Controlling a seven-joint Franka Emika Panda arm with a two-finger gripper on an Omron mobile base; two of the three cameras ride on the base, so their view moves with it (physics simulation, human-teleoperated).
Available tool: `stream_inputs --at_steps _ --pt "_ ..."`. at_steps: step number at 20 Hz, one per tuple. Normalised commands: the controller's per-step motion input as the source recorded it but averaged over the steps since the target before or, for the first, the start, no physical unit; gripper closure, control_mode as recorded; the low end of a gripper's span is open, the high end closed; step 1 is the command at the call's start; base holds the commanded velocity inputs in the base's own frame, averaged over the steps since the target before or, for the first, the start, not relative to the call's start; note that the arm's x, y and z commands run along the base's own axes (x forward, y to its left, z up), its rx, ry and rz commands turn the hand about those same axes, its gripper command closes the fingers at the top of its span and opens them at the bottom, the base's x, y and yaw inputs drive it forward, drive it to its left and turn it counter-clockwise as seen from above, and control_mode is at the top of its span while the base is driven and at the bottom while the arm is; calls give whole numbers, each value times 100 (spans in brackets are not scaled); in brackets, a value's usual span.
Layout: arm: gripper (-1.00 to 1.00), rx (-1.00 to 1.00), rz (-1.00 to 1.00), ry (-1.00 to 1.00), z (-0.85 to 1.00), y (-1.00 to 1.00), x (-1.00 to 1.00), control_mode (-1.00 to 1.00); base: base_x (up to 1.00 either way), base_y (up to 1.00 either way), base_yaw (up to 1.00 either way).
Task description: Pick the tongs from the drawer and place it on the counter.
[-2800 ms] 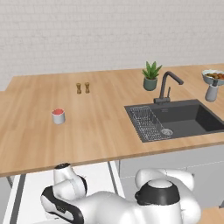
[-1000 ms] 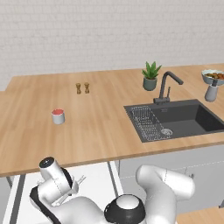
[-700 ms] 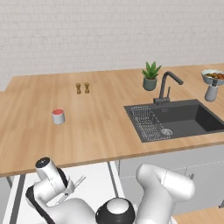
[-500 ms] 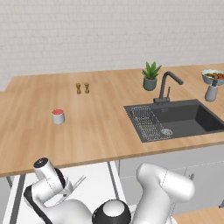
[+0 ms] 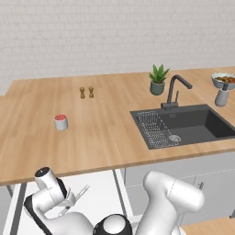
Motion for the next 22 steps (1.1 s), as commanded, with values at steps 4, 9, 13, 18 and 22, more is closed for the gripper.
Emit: stream_inputs --at_steps 4,9,13,18,22 --pt "-100 0 -5 0 -15 0 -37 -100 0 0 0" --pt "-100 0 -8 0 -1 -3 -41 -100 0 0 0" --pt "-100 0 -10 0 -5 -17 -41 -100 0 0 0" --pt "-100 -3 -5 0 -20 -10 0 -100 0 0 0" --pt "-100 -3 0 0 -9 0 10 -100 0 0 0"
